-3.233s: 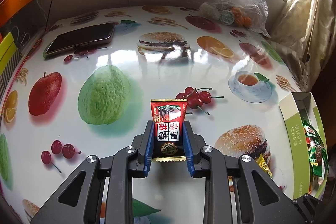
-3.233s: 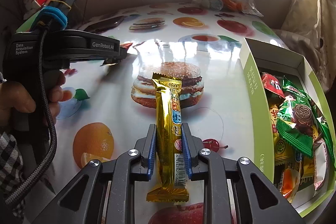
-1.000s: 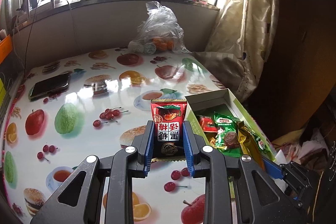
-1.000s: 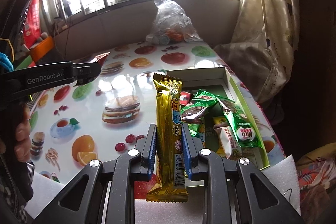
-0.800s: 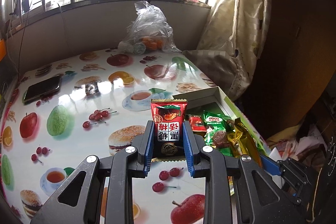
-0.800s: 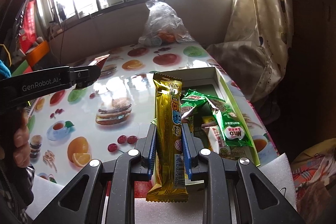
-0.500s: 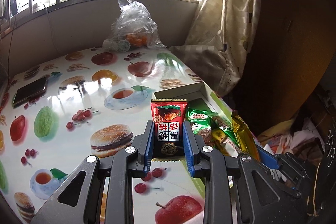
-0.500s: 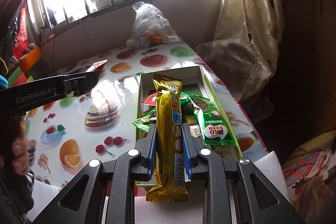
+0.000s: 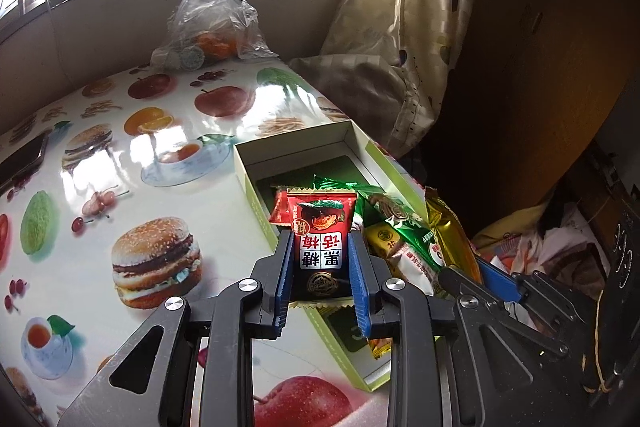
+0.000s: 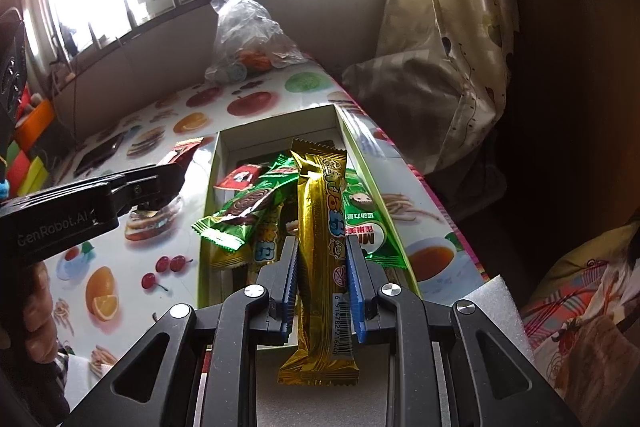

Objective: Organize snacks
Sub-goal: 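Lower both snacks into the box and open both grippers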

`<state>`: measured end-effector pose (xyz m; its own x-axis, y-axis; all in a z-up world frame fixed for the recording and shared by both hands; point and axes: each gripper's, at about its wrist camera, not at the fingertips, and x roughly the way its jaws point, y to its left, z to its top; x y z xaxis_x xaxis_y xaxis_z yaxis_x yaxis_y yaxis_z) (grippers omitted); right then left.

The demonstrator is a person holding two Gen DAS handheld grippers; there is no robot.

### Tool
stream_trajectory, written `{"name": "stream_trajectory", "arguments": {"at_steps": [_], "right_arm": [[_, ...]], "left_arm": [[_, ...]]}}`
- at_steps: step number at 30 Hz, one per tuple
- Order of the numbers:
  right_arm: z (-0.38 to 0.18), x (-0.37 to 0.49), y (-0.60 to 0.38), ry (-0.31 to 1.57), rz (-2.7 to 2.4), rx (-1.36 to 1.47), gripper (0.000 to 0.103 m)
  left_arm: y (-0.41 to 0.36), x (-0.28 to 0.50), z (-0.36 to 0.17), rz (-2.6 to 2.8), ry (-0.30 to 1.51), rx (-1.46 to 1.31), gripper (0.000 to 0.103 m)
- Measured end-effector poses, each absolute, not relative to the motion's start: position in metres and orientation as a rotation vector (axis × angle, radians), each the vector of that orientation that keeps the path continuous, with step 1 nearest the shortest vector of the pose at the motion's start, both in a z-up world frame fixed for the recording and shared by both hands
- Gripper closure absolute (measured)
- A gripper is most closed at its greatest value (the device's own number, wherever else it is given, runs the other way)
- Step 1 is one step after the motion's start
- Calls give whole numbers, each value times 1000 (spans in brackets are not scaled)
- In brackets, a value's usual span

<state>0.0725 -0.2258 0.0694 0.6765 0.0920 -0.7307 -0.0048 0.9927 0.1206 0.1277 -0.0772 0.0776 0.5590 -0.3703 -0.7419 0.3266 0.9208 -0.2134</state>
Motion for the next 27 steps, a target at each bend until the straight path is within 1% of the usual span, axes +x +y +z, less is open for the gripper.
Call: {"name": "stream_trajectory", "arguments": {"at_steps": [27], "right_arm": [[48, 91, -229, 870, 74, 125, 82]], "left_arm": [[-100, 142, 43, -412, 971, -22, 76]]}}
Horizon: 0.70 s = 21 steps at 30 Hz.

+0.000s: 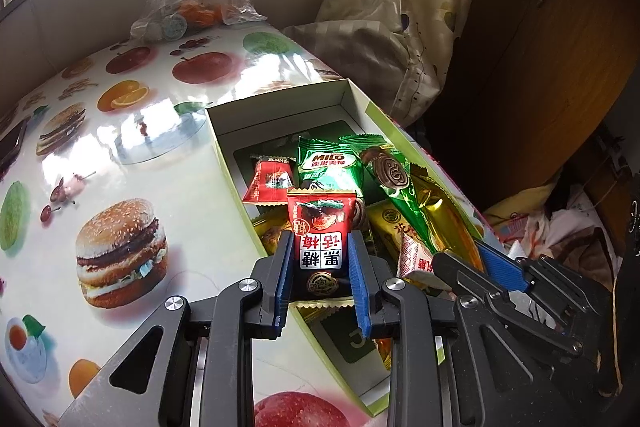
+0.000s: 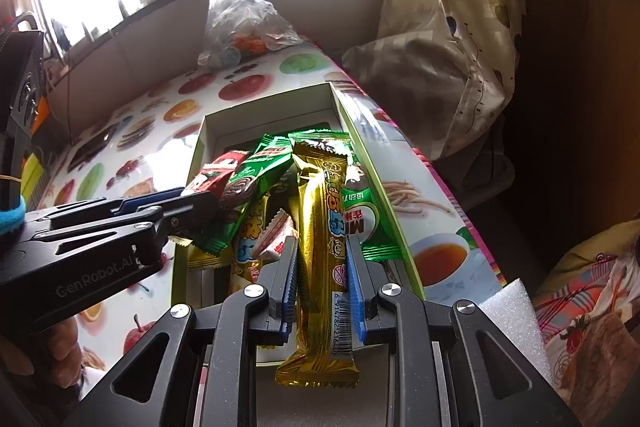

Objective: Organize snacks
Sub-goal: 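Lower both snacks into the box and open both grippers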

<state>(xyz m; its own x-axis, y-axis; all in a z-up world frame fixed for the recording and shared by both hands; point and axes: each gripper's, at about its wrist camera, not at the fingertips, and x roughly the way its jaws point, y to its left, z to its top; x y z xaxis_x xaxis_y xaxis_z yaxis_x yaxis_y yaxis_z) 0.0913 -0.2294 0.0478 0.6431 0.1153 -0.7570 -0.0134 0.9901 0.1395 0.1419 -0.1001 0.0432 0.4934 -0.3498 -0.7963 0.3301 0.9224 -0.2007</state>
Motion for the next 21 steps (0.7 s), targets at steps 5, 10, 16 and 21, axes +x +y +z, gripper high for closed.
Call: {"name": "stream_trajectory", "arguments": {"at_steps": [5, 10, 16, 21], "right_arm": [[46, 93, -228, 870, 83, 128, 82], [46, 93, -230, 868, 88, 127, 82], [47, 93, -229, 870, 93, 129, 78], [49, 92, -226, 870, 100, 124, 72]], "left_arm": [[-102, 143, 43, -409, 969, -18, 76], [-103, 143, 42, -400, 972, -17, 76], [-103, 141, 41, -387, 973, -4, 71], [-101, 141, 43, -384, 971, -10, 66]]}}
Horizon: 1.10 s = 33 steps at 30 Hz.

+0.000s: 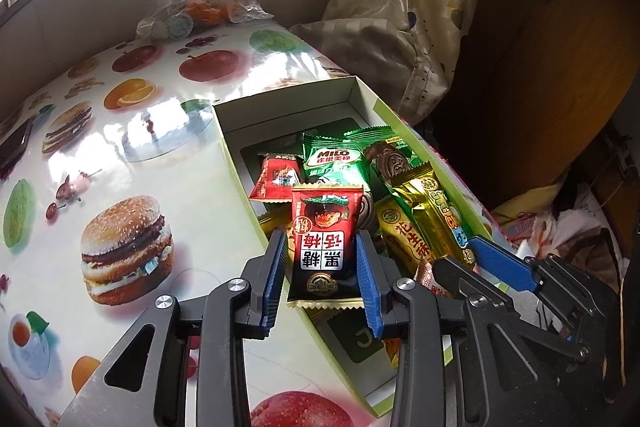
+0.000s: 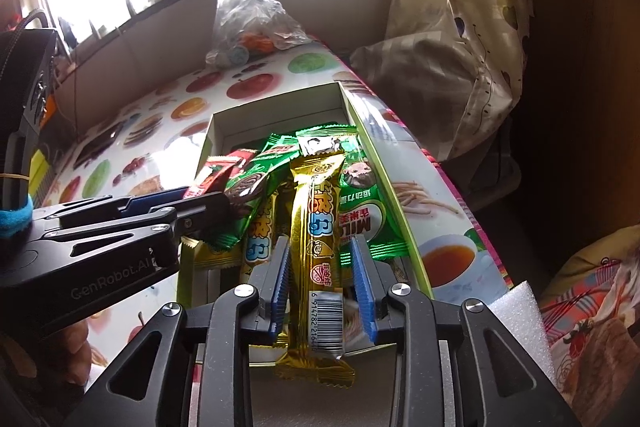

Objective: Organize snacks
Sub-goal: 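Lower both snacks into the box and open both grippers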

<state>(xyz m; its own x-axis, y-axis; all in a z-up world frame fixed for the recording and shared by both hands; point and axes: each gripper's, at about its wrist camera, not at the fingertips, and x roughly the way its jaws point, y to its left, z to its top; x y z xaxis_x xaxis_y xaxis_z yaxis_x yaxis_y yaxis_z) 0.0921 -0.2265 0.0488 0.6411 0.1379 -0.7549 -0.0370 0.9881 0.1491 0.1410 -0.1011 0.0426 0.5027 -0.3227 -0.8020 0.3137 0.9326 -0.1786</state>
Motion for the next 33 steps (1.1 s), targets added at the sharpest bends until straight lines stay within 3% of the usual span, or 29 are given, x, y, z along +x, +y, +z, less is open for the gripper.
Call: {"name": "stream_trajectory", "arguments": {"at_steps": [7, 9, 33], "right_arm": [[51, 90, -226, 862, 94, 122, 67], [51, 90, -226, 862, 95, 124, 64], [64, 66, -222, 821, 61, 99, 53]], "left_arm": [[-99, 139, 45, -378, 964, -8, 61], [-98, 137, 47, -375, 960, -11, 55], [-79, 102, 70, -317, 878, 15, 54]]}}
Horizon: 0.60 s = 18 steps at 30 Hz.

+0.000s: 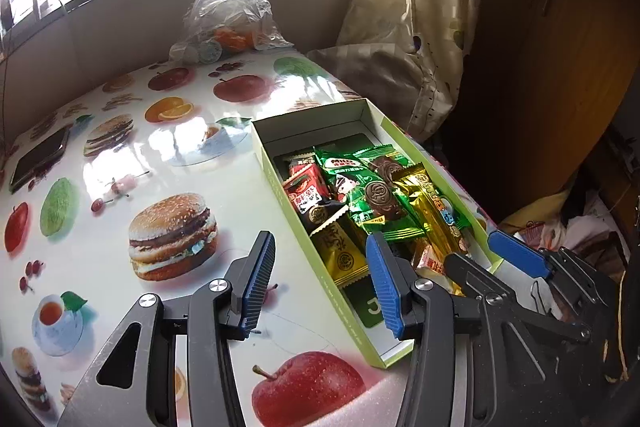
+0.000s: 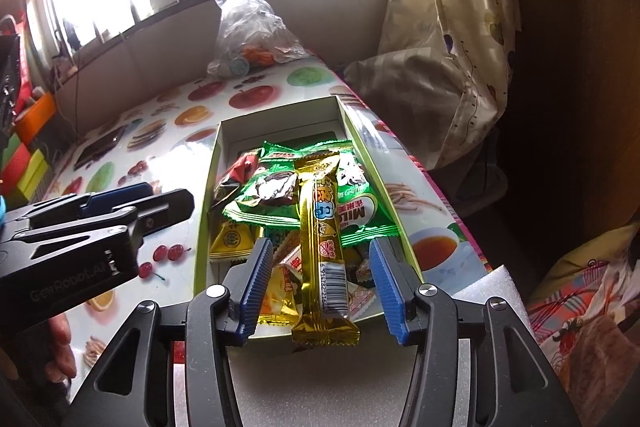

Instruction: Organize snacks

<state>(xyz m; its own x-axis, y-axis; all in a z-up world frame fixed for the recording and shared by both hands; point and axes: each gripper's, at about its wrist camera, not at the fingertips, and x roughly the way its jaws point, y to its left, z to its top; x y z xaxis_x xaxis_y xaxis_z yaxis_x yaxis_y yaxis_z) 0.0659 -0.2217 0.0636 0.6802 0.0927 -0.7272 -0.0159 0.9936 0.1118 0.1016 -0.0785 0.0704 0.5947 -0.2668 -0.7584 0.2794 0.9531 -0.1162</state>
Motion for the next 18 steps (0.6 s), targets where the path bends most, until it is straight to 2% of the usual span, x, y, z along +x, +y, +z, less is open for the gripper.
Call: {"name": "stream_trajectory", "arguments": {"at_steps": [18], "right_arm": [[69, 26, -211, 784, 67, 75, 51]], "left_arm": [[-51, 44, 58, -208, 854, 52, 54]]}}
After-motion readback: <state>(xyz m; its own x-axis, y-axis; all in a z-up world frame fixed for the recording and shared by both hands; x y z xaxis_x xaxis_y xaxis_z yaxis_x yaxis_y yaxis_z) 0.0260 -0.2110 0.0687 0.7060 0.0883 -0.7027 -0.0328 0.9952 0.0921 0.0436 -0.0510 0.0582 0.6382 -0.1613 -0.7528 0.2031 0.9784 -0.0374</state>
